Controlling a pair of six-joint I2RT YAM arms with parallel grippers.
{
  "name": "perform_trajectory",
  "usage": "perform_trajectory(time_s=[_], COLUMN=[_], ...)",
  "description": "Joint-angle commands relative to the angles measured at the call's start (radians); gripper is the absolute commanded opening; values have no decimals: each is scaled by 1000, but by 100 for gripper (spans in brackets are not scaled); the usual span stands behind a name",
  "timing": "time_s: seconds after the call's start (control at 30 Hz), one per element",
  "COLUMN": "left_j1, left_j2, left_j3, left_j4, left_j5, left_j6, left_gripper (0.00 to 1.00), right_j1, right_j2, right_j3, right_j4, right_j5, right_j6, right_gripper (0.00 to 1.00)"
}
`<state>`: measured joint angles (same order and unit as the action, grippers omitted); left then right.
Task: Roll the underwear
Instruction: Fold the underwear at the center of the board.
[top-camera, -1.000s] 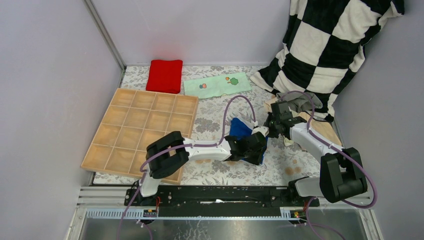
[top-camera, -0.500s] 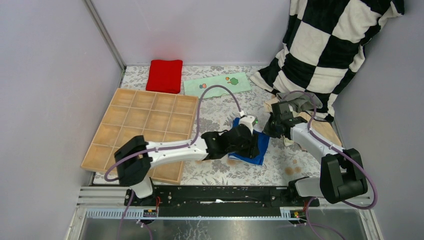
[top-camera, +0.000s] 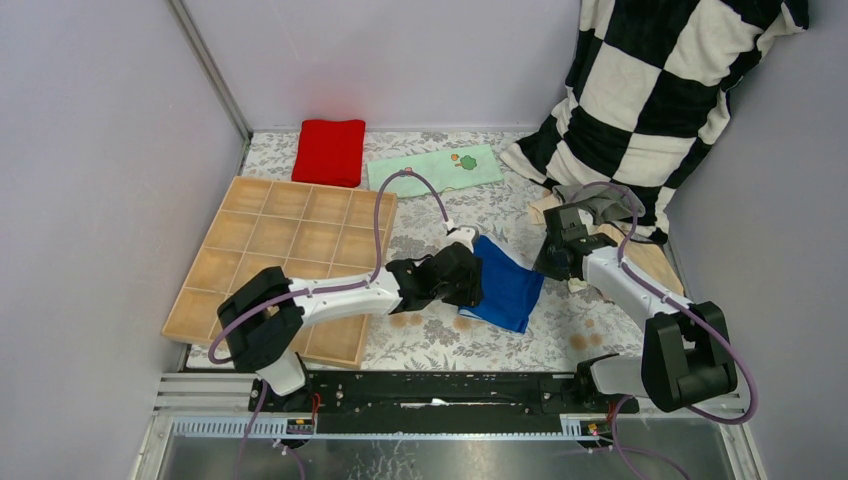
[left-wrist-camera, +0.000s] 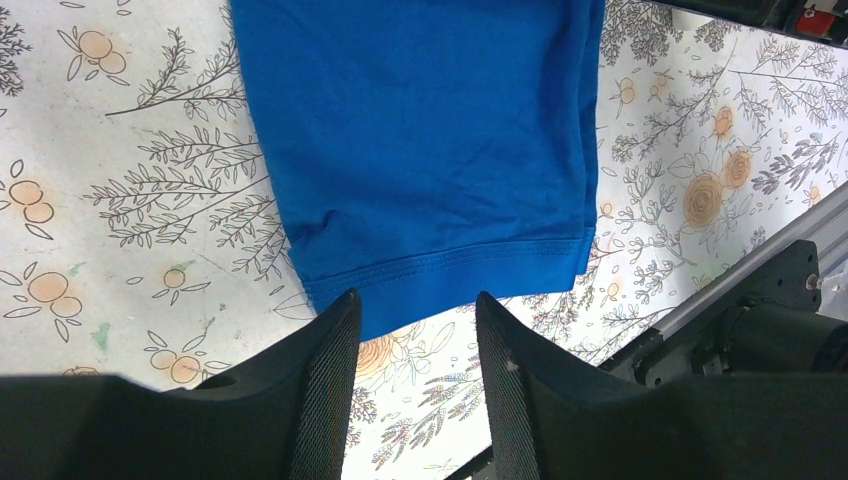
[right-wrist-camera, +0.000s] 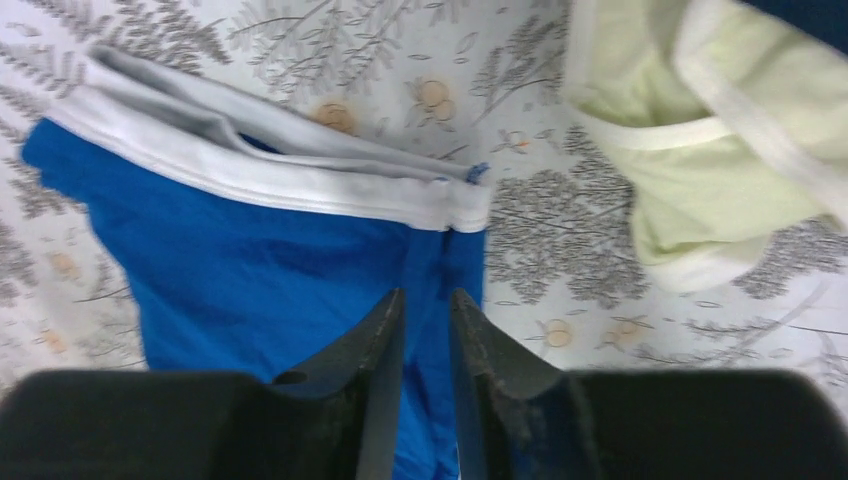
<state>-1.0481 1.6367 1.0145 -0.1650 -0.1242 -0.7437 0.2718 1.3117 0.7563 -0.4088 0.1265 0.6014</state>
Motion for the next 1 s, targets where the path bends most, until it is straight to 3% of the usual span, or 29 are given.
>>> perform_trajectory(time_s=[0.0,0.07,0.17,0.3,0.47,0.53,0.8,0.97], left_j1=[-4,-4,-3,2,12,15,33,42], left_j2=[-8,-22,-39,-57,-75,-81,-115,-118], left_j3=[5,-5,-18,-32,-54,-63,-105,-117], left_j4=[16,17,15,14,20,21,34,32], left_j5=[-36,-41,-48,-52,-56,-61,-66,-67], left_j6=[22,21,23,28,28,24,6,6], left_gripper=[51,51,51,51,52,53,55,55], right_j1=[-6,-5,-5,-5,-5,-5,-5,-5], right_j2=[-33,-48,-86,-130,-63,-46,-10,-52], right_j3=[53,63,81,59,-31,-79,-118,-99], right_j4=[-78,-94,-91,2,122,147,48,15], right_j5=[159,190,153,-120,-472,-465,-151,-87], right_j6=[-11,-9,-30,-65,-11,18,49,42], right_gripper=[36,44,45,34,24,23,23,26])
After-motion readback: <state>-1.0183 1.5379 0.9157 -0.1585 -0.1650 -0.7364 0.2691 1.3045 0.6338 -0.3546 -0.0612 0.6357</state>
